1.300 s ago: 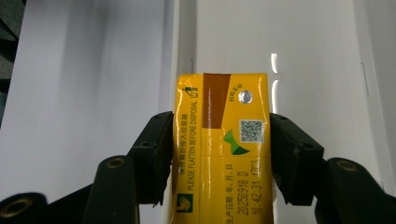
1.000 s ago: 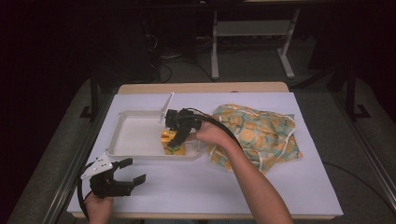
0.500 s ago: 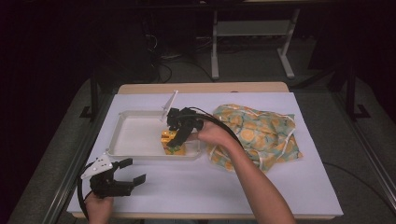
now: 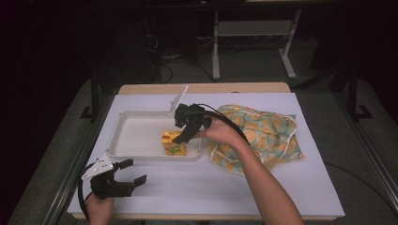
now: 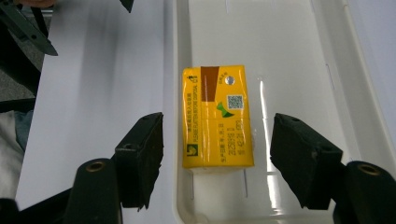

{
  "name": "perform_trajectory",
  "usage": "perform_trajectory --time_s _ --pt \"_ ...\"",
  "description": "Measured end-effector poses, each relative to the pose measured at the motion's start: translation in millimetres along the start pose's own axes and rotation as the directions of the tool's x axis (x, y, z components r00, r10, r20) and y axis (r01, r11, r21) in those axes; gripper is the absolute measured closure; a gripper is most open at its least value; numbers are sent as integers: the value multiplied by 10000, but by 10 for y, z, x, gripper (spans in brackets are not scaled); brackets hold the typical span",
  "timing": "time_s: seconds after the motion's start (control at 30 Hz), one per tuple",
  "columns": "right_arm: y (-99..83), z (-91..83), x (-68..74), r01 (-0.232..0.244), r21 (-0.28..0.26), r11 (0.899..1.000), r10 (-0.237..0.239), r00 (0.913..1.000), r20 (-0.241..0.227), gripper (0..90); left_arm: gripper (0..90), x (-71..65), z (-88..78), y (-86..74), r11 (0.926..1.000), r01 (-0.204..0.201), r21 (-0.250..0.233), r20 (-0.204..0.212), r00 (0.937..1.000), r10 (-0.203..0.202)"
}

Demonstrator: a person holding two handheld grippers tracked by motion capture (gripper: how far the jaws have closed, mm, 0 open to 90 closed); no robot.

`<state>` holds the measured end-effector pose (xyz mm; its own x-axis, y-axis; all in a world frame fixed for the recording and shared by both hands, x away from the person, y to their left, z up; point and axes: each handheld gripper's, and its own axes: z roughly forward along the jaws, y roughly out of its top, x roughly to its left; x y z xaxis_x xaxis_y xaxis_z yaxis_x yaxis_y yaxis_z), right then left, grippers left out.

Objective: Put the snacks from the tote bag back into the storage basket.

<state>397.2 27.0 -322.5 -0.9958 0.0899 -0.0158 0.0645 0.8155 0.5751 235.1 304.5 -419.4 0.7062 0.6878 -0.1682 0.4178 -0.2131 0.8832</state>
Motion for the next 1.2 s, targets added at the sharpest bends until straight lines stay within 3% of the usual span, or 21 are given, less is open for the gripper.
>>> perform_trajectory --time_s 0.63,0.93,1.2 --pt "-308 -276 -13 -364 -274 9990 376 9982 462 336 134 -4 -7 -1 10000 -19 -45 -69 10000 19" --pt "-474 -373 -43 -1033 -489 9935 1054 9935 427 322 134 -10 4 -3 10000 38 -65 -66 10000 -39" --pt "-589 -425 -50 -1246 -480 9910 1271 9904 548 319 134 -7 1 -3 10000 -9 1 -81 10000 9"
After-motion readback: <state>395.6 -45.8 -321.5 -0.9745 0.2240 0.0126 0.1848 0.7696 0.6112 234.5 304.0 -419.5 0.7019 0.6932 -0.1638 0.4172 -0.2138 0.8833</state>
